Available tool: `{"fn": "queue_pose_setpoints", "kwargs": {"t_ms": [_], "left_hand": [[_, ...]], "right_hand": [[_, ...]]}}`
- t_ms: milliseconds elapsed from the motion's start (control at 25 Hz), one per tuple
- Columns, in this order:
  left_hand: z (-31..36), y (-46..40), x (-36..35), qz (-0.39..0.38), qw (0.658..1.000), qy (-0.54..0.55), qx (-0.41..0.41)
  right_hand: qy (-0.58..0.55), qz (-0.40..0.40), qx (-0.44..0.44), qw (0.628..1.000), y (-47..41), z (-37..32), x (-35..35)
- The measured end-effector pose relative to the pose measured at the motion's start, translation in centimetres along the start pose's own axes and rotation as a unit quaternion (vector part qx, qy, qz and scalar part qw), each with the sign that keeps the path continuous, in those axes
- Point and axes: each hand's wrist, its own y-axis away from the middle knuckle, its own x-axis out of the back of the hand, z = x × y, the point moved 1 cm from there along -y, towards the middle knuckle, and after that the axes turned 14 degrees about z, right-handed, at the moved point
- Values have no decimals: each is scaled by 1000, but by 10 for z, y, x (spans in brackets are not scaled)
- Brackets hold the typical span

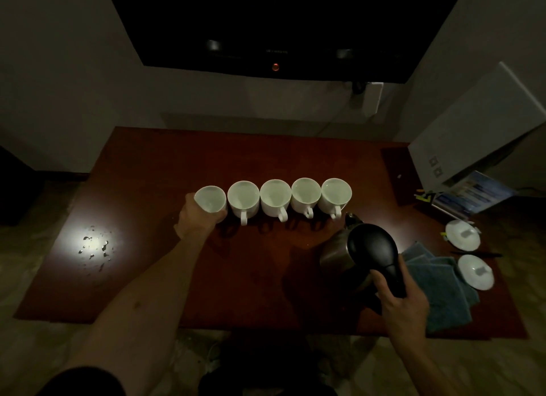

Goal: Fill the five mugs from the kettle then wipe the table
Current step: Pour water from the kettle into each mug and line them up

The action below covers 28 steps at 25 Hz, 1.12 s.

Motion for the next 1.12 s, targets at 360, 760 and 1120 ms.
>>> {"fn": "queue_pose_setpoints", "kwargs": {"t_ms": [360, 760, 1120], "left_hand": [[2, -4, -2, -9, 1000, -10, -6], [0, -8, -8, -36, 999, 10, 4], [-20, 18, 14, -26, 996, -82, -10]], "right_hand": [[5, -8, -1, 1000, 2, 0, 0], [10, -34, 3, 999, -3, 5, 1], [-14, -102, 3, 995, -4, -2, 9]]}}
